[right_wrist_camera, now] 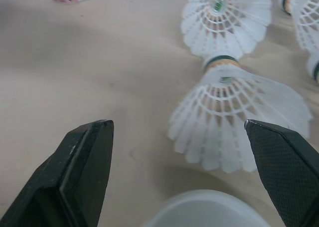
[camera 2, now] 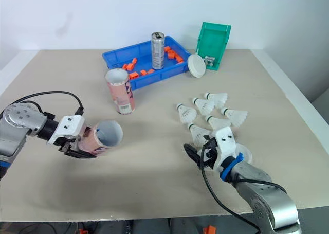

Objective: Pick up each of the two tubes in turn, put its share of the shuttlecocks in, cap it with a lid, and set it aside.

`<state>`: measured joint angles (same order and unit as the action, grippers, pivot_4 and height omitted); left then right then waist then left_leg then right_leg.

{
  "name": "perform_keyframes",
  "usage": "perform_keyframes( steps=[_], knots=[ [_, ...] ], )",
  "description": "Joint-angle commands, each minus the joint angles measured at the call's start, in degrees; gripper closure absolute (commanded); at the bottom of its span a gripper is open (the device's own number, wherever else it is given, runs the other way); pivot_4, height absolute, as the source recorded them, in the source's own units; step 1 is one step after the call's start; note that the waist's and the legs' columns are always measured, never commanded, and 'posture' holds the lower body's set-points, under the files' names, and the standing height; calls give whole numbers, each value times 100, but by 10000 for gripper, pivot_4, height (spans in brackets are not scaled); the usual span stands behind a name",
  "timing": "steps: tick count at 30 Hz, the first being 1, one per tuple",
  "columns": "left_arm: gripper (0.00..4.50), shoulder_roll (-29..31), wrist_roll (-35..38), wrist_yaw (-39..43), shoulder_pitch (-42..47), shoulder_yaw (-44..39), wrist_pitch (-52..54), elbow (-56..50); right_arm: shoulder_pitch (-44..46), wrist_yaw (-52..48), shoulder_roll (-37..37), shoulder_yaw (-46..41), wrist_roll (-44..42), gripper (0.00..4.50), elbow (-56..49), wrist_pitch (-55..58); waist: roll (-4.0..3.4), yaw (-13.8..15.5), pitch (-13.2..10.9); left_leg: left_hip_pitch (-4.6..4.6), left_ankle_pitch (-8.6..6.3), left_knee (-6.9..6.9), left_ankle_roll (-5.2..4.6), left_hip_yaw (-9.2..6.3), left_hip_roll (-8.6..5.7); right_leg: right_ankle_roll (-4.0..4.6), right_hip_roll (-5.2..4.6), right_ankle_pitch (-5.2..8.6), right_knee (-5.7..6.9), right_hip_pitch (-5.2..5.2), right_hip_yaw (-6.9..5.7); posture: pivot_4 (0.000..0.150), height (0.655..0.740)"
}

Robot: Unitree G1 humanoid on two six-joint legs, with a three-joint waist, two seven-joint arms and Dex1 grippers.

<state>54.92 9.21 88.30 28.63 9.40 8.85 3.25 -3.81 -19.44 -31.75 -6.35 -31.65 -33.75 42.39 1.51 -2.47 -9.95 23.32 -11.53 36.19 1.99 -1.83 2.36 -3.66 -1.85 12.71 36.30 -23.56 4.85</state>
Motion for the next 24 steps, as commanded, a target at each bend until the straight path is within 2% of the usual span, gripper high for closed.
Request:
perform_keyframes(
  steps=[1, 3, 5, 6, 8, 10, 11, 13, 14, 15, 24],
  knots=[
    [11832, -29, -46, 102, -144, 237, -8, -173, 209, 60, 88, 64, 240, 0, 94, -183, -1, -1, 1, 0, 0, 0, 0, 0, 0, 0, 0, 0, 0, 0, 0, 1500, 7400],
    [11832, -50, -43, 79, -163, 247, 11, -228, 286, 156, 113, 159, 434, 0, 242, -172, -3, -2, 1, 0, 0, 0, -1, 0, 1, 0, 2, 0, 0, 0, 1, 1500, 7400],
    [12376, -72, -40, 49, -179, 251, 25, -265, 280, 186, 165, 145, 539, 5030, 305, -270, -6, -5, 3, -1, 0, 0, -1, 0, 1, 0, 2, 0, 0, 0, 2, 1500, 7400],
    [12376, -79, -41, 35, -186, 254, 27, -280, 269, 173, 185, 110, 553, 8171, 309, -293, -6, -5, 3, 0, 0, 0, -1, 0, 3, 0, 4, 0, 0, 0, 2, 1500, 7400],
    [12376, -100, -36, 11, -188, 257, 39, -298, 243, 115, 192, 38, 572, 17272, 295, -303, -7, -5, 4, 0, -1, 0, -2, 0, 2, 0, 5, 1, 0, 0, 4, 1500, 7400],
    [12376, -122, -45, -10, -181, 268, 45, -301, 215, 69, 163, -19, 584, 18675, 281, -294, -8, -5, 4, 0, -2, 0, -2, 0, 2, 0, 6, 1, 0, 0, 4, 1500, 7400],
    [12376, -130, -50, -17, -172, 271, 48, -291, 204, 48, 144, -50, 566, 24330, 274, -241, -8, -4, 4, 0, -2, 0, -3, 0, 2, 0, 6, 1, 0, 1, 4, 1500, 7400],
    [12376, -156, -60, -35, -153, 287, 50, -277, 169, -18, 107, -117, 560, 31467, 256, -217, -9, -4, 5, 0, -2, 1, -3, 0, 2, 0, 6, 1, 0, 2, 5, 1500, 7400],
    [12376, -171, -63, -43, -144, 298, 54, -276, 153, -48, 91, -145, 562, 33361, 251, -221, -9, -4, 5, 0, -2, 1, -3, 0, 2, 0, 6, 1, 0, 2, 6, 1500, 7400],
    [12376, -189, -52, -41, -132, 303, 51, -266, 132, -78, 58, -165, 552, 37978, 190, -207, -11, -3, 5, -1, -2, 1, -3, 0, 1, 0, 6, 1, 0, 2, 7, 1500, 7400],
    [12376, -334, -93, -51, -83, 330, -2, -141, 204, -796, -342, -378, 110, 37978, -490, -213, -16, 1, 8, -1, -2, 2, -3, -1, 0, -2, 12, 2, 0, 5, 15, 1500, 7400]
  ],
)
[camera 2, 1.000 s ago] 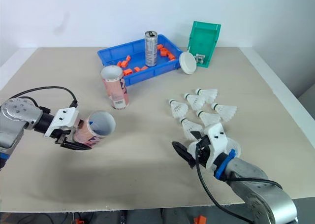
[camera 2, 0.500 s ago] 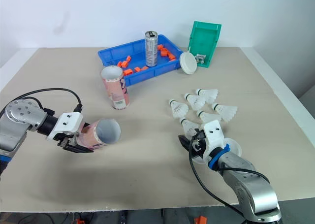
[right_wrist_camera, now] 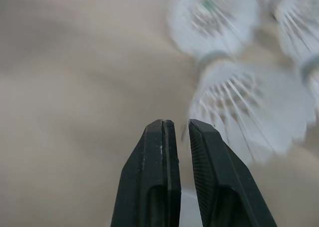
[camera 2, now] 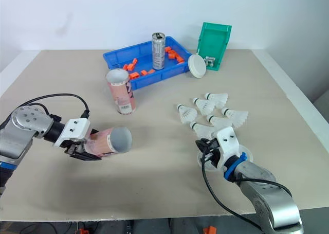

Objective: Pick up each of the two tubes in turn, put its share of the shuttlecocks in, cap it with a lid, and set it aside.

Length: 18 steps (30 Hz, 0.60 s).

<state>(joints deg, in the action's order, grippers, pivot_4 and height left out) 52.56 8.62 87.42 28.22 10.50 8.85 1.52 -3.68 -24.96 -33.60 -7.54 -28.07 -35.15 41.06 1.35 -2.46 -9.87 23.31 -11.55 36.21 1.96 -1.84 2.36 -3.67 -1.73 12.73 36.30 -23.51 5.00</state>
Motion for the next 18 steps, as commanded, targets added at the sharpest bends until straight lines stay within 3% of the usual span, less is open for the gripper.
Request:
perform_keyframes(
  steps=[1, 12, 16, 18],
  knots=[
    [12376, -123, -38, 22, -35, 218, -16, 52, 345, -350, -241, -277, -325, 37978, -343, -45, 0, 0, 0, 0, 0, 3, 0, 0, 0, -1, 1, -1, 0, 1, 2, 1500, 7400],
    [12376, -118, -14, -99, -144, 93, 89, -80, 344, -630, -433, -105, -257, 37978, 46, -6, -3, 43, 1, 2, 0, 11, -1, 5, -8, -9, 27, 4, 0, 7, 61, 1500, 7400],
    [12376, -103, 10, -132, -123, 72, 178, -163, 375, -611, -505, -33, -123, 25086, 200, 110, -3, 43, 1, 1, 0, 12, -1, 6, -8, -11, 32, 2, 0, 7, 69, 1500, 7400],
    [12376, -99, 41, -137, -88, 67, 267, -238, 418, -564, -527, -4, -9, 25086, 304, 124, -3, 43, 1, 1, 0, 12, -1, 6, -8, -11, 33, 2, 0, 7, 71, 1500, 7400]
  ],
)
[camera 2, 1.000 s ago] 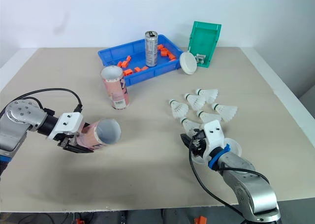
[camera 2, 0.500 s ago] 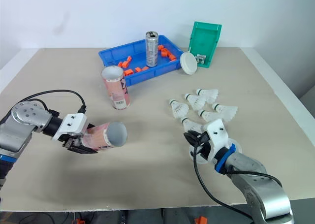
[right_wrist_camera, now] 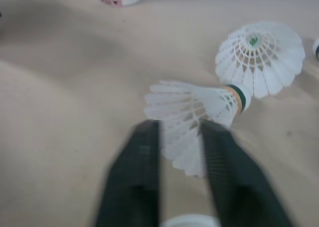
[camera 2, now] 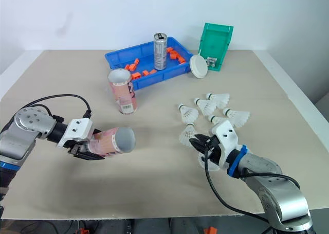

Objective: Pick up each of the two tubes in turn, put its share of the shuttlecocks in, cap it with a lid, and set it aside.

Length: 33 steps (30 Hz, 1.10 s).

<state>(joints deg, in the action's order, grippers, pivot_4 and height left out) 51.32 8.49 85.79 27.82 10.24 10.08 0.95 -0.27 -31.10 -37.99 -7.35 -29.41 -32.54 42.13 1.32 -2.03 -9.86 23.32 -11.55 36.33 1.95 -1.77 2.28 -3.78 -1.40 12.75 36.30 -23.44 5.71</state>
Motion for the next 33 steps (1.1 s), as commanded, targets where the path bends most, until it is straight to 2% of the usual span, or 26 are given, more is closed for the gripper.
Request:
perform_keyframes(
  steps=[1, 7, 19, 29, 33],
  knots=[
    [12376, 23, 71, 25, -27, 93, 198, -223, 107, 75, -74, -27, 155, 25086, 97, 32, 0, 0, 0, 0, 0, 0, 0, 0, -1, 0, 0, 0, 0, 0, 1, 1500, 7400],
    [12376, 26, 127, 6, 18, 90, 434, -407, 172, 131, -166, 13, 386, 25086, 282, 145, 1, -1, -1, 5, -1, 0, 0, 1, -2, -3, 1, 3, 0, -4, 4, 1500, 7400],
    [12376, 10, 135, 4, 6, 91, 402, -367, 108, -332, -258, -450, -175, 25086, 117, 465, 2, -1, -2, 5, -1, 0, -1, 0, -2, -3, 3, 3, 0, -3, 6, 1500, 7400],
    [12376, -12, 103, 0, -71, 92, 180, -185, 148, 5, -191, 63, 249, 25086, 12, 405, 1, -1, -1, 4, -1, 0, -1, 0, -1, -3, 5, 3, 0, -3, 7, 1500, 7400],
    [12376, -12, 103, -24, -130, 76, 66, -102, 218, 72, -178, -23, 340, 25086, 188, 380, 1, -1, -1, 3, -1, 0, -1, 1, -2, -3, 4, 3, 0, -3, 9, 1500, 7400]
  ],
)
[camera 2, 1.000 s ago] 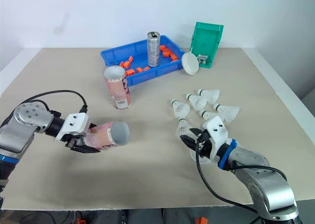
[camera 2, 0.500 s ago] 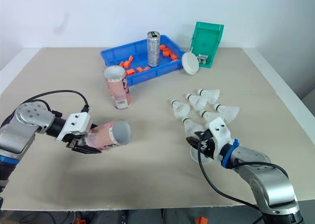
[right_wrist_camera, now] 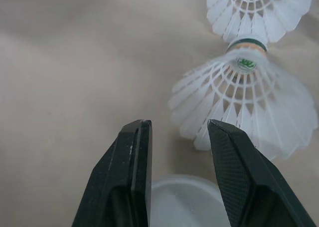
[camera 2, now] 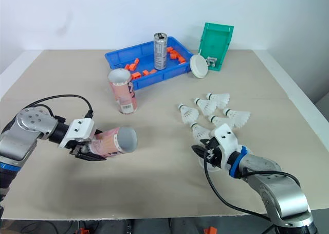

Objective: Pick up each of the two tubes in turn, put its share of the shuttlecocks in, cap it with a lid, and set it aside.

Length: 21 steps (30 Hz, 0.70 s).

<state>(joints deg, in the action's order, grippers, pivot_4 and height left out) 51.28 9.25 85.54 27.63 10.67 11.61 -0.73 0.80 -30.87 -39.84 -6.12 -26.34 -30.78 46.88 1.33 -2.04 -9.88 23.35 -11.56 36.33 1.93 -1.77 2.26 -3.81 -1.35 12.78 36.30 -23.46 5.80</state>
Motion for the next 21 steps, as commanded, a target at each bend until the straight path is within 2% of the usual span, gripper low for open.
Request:
perform_keyframes(
  steps=[1, 2, 6, 8, 12, 21],
  knots=[
    [12376, -8, 27, -5, -125, 33, -113, 78, 128, 7, 12, -195, -16, 25086, 23, -88, 0, 0, 0, 0, 0, 0, 0, 0, 0, 0, 0, 0, 0, 0, 0, 1500, 7400],
    [12376, -7, 30, -11, -137, 31, -128, 82, 132, -22, 9, -225, -59, 25086, 18, -54, -1, 0, 0, 0, 0, 0, 0, 0, 0, 0, 0, 0, 0, 0, 0, 1500, 7400],
    [12376, -11, 44, -24, -176, 22, -166, 98, 143, 6, -42, -135, 30, 6602, -63, 29, -1, 0, 1, -1, 0, 0, 0, 0, 1, 0, 2, 0, 0, 1, 0, 1500, 7400],
    [12376, -12, 47, -33, -190, 20, -177, 100, 157, 28, -2, -102, 15, 434, -115, 59, -1, 0, 0, -1, 0, 0, 0, 0, 0, 0, 1, 0, 0, 1, 1, 1500, 7400],
    [12376, -14, 49, -53, -213, 16, -177, 88, 248, 134, 168, 36, -108, 434, -384, 255, -2, -2, 1, -2, 0, 0, 0, 0, 2, 0, 3, 0, 1, 0, 2, 1500, 7400],
    [12376, 1, 68, -77, -220, 18, -164, 48, 567, 669, 476, 460, 413, 434, -160, 228, -3, -2, 2, -2, 0, 0, 0, 1, -2, 0, 3, 0, 2, 0, 8, 1500, 7400]
  ],
)
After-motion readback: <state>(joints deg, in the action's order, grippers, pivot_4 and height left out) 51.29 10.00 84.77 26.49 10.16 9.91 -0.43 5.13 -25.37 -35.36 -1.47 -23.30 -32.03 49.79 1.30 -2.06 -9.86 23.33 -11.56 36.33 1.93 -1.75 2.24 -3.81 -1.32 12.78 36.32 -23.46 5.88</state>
